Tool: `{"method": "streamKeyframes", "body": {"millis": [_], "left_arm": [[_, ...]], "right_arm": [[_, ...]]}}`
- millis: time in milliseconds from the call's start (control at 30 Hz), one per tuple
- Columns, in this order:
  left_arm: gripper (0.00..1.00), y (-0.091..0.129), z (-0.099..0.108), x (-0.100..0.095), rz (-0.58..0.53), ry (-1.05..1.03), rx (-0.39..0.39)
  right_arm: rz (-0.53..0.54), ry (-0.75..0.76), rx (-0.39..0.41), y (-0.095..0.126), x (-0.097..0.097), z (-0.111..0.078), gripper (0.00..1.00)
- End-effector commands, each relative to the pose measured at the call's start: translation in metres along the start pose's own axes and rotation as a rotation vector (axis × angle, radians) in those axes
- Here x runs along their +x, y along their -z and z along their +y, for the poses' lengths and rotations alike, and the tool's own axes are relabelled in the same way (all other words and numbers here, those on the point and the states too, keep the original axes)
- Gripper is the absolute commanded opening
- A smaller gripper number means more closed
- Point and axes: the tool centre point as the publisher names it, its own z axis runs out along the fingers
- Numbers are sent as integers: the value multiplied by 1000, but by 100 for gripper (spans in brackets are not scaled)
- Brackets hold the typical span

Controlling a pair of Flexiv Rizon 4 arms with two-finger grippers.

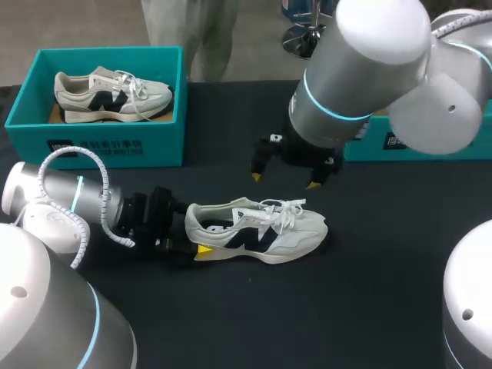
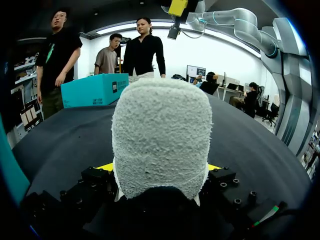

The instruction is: Take the shoe out of the shoebox, open the shoe tongue, remove and reinsert the insole, then place the shoe into the shoebox

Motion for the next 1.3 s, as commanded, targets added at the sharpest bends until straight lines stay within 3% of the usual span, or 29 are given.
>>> {"method": "streamKeyframes", "body": {"millis": [33, 233, 767, 1100, 1300], "left_arm": [[0, -1, 0, 0, 0, 0, -3], [0, -1, 0, 0, 0, 0, -3], [0, -1, 0, 0, 0, 0, -3], [0, -1, 0, 0, 0, 0, -3], [0, -1, 0, 0, 0, 0, -3]], "right_arm": [[-65, 0, 27, -23, 24, -5, 100], [-66, 2, 86, -40, 35, -23, 100], [-66, 2, 86, -40, 35, -23, 100], [-172, 41, 134, -96, 51, -36, 100], [-225, 36, 106, -108, 45, -34, 100]]}}
